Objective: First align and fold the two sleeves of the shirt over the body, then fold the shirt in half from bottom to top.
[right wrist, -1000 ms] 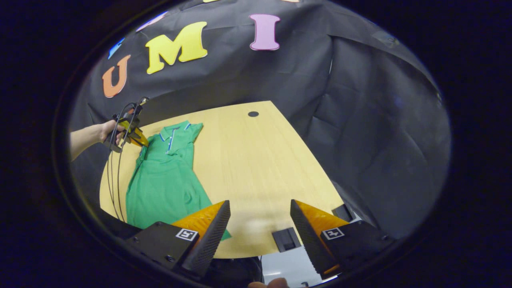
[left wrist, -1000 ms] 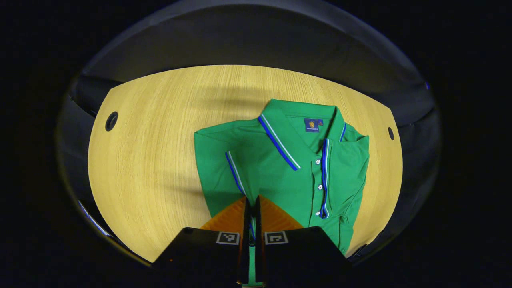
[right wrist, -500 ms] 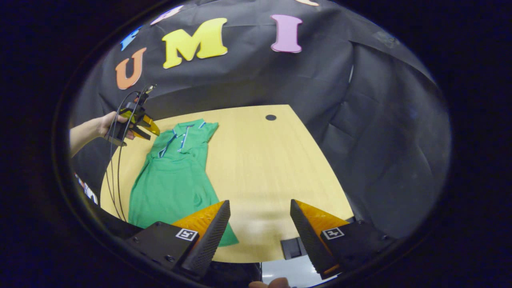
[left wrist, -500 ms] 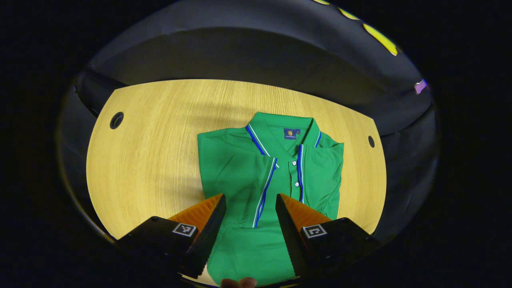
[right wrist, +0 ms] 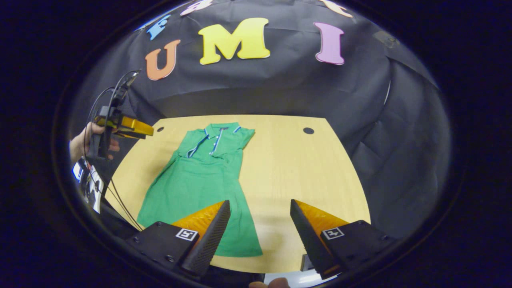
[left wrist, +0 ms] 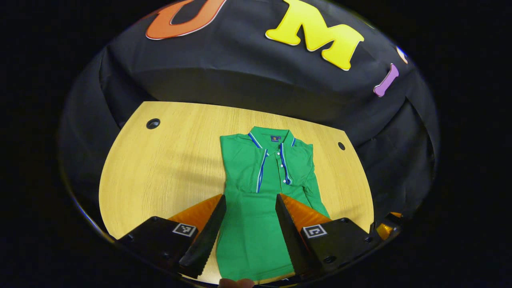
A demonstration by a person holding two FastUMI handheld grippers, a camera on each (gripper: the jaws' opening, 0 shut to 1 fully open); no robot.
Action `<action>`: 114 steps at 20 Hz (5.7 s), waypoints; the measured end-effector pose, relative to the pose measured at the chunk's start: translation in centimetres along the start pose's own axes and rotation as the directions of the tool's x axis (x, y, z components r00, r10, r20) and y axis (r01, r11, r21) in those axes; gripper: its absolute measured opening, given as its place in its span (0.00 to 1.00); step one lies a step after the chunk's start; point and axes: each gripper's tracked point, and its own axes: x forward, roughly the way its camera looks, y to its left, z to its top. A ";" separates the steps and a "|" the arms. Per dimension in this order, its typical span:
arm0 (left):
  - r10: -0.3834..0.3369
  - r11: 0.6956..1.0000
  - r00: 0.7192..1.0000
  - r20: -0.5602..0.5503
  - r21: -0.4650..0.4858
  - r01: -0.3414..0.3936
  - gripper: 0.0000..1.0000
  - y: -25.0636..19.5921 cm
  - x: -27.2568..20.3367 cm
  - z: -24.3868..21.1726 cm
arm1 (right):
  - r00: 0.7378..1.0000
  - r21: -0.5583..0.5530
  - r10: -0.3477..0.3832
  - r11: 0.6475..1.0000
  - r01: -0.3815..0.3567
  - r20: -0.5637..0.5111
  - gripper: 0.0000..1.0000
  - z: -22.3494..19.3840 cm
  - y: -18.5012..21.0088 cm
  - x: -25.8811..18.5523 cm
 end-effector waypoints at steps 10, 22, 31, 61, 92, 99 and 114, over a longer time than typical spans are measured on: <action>0.071 0.997 0.984 -0.165 -0.015 -0.074 0.98 3.1 -4.8 -19.4 | 0.991 -0.118 0.039 0.991 -0.055 -0.131 0.96 -6.7 2.2 1.3; 0.091 0.996 0.926 -0.366 0.028 -0.086 0.98 5.0 -5.2 -29.7 | 0.927 -0.134 0.001 0.989 -0.055 -0.376 0.96 -16.3 0.6 3.4; 0.117 0.989 0.866 -0.485 -0.024 -0.147 1.00 4.7 -4.8 -31.5 | 0.888 -0.098 -0.004 0.994 -0.046 -0.460 0.96 -18.8 1.2 6.2; 0.010 0.997 0.910 -0.415 -0.066 -0.041 0.04 1.0 -5.7 -27.0 | 0.863 0.033 0.090 0.996 -0.085 -0.497 0.05 -16.1 2.7 4.8; 0.013 0.999 0.980 0.198 0.033 -0.019 0.04 2.1 4.2 12.1 | 0.996 0.096 0.036 0.994 -0.044 0.081 0.04 21.0 2.4 18.1; 0.091 0.996 0.956 0.280 -0.001 -0.095 0.03 5.6 13.6 16.3 | 0.986 0.015 0.044 0.999 -0.047 0.163 0.05 24.5 3.4 27.9; 0.263 0.963 0.947 0.183 0.005 -0.268 0.24 9.4 26.0 12.3 | 1.000 0.053 0.016 0.998 -0.015 -0.006 0.18 16.9 2.9 40.0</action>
